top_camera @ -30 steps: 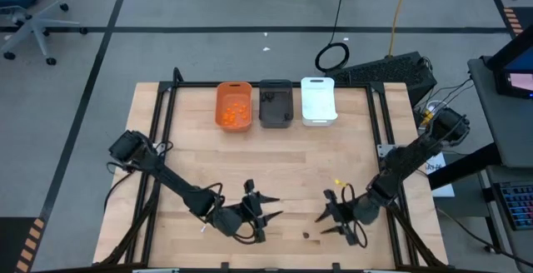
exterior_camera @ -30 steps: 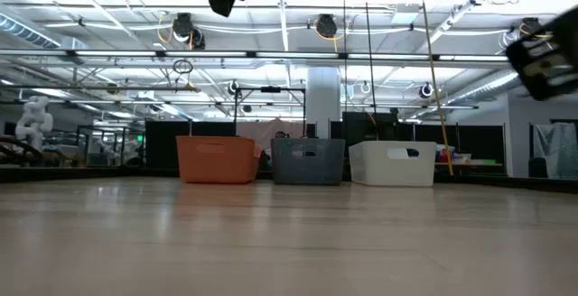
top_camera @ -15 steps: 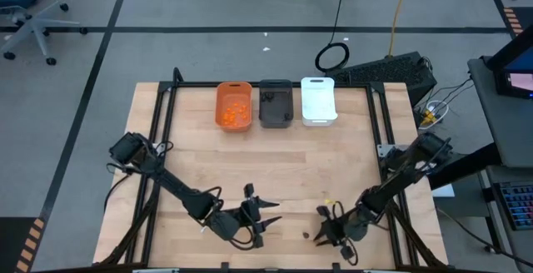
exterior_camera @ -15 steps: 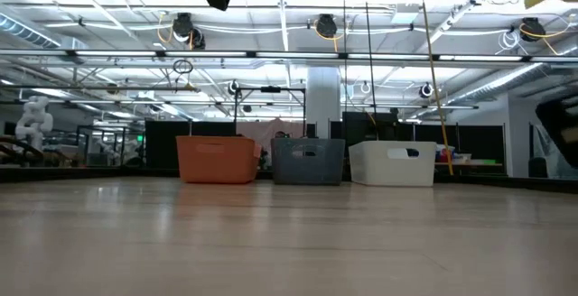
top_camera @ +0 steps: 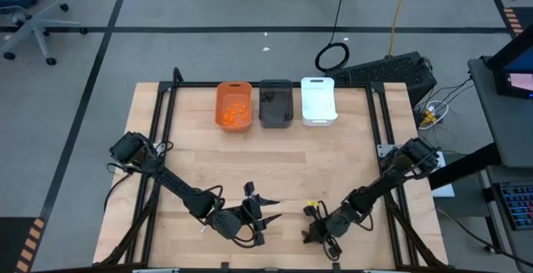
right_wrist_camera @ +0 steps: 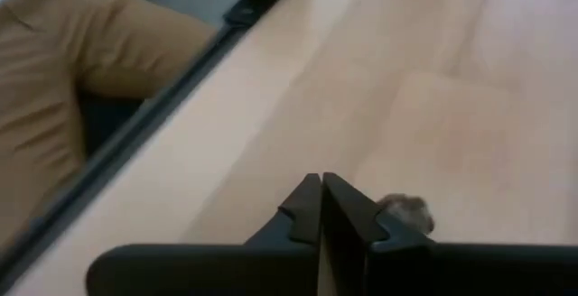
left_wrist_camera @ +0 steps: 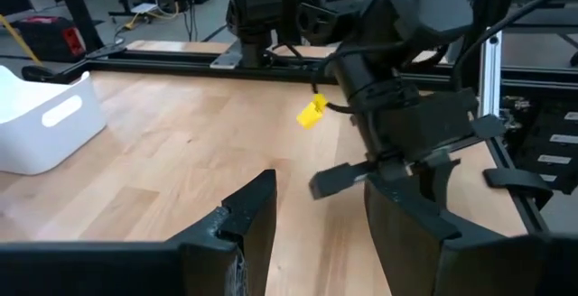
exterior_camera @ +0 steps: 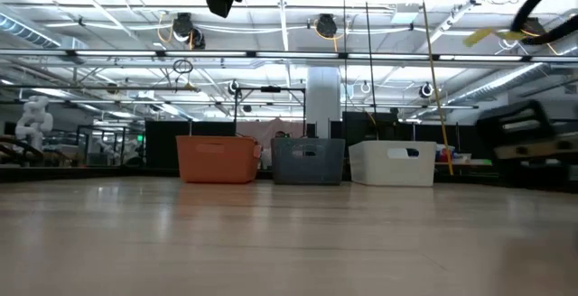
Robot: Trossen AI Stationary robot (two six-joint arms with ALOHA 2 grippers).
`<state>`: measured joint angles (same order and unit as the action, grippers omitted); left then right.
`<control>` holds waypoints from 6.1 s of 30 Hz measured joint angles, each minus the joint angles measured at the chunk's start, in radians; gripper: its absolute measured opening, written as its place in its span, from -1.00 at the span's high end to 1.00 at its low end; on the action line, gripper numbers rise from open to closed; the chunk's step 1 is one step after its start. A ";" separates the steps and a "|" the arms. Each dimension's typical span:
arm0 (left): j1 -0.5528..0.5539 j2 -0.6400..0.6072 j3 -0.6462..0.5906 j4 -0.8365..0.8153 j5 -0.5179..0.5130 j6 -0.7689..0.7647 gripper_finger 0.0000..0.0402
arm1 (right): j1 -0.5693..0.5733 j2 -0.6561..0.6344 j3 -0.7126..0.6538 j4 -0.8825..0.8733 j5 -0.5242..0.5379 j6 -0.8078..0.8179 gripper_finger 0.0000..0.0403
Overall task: Sort Halloween decoration
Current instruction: Put the black skull toy into the black bin
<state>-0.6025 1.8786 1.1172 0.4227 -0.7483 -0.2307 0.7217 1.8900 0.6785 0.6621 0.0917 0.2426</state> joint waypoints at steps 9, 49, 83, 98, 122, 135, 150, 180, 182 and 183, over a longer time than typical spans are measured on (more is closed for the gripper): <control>0.014 0.045 0.001 -0.006 -0.003 -0.026 0.16 | -0.106 0.003 -0.002 0.071 0.016 -0.141 1.00; 0.055 0.413 0.264 -0.069 0.146 -0.198 -0.27 | 0.178 -0.397 -0.002 -0.450 0.274 0.034 1.00; 0.086 0.456 0.266 -0.070 0.216 -0.179 0.79 | 0.176 -0.397 -0.002 -0.451 0.302 0.022 1.00; 0.020 0.185 0.264 -0.096 -0.032 0.467 0.76 | 0.176 -0.397 -0.002 -0.452 0.305 0.007 1.00; -0.065 0.069 0.265 -0.093 -0.054 1.435 0.75 | 0.175 -0.397 -0.002 -0.451 0.305 -0.001 1.00; -0.068 0.069 0.265 -0.092 -0.046 1.467 0.74 | 0.175 -0.397 -0.002 -0.451 0.305 -0.001 1.00; -0.070 0.069 0.265 -0.017 -0.046 0.907 0.74 | 0.175 -0.397 -0.002 -0.451 0.305 -0.001 1.00; 0.024 -0.008 0.264 -0.135 0.032 -0.026 0.74 | 0.167 -0.397 -0.002 -0.456 0.332 0.004 1.00; 0.058 -0.046 0.264 -0.217 0.038 -0.025 0.74 | 0.167 -0.397 -0.002 -0.456 0.331 0.004 1.00; 0.076 -0.067 0.264 -0.270 0.041 -0.025 0.74 | 0.167 -0.397 -0.002 -0.457 0.331 0.004 1.00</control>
<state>-0.5270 1.8113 1.3811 0.1531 -0.7075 -0.2560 0.8886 1.4929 0.6762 0.2054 0.4229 0.2462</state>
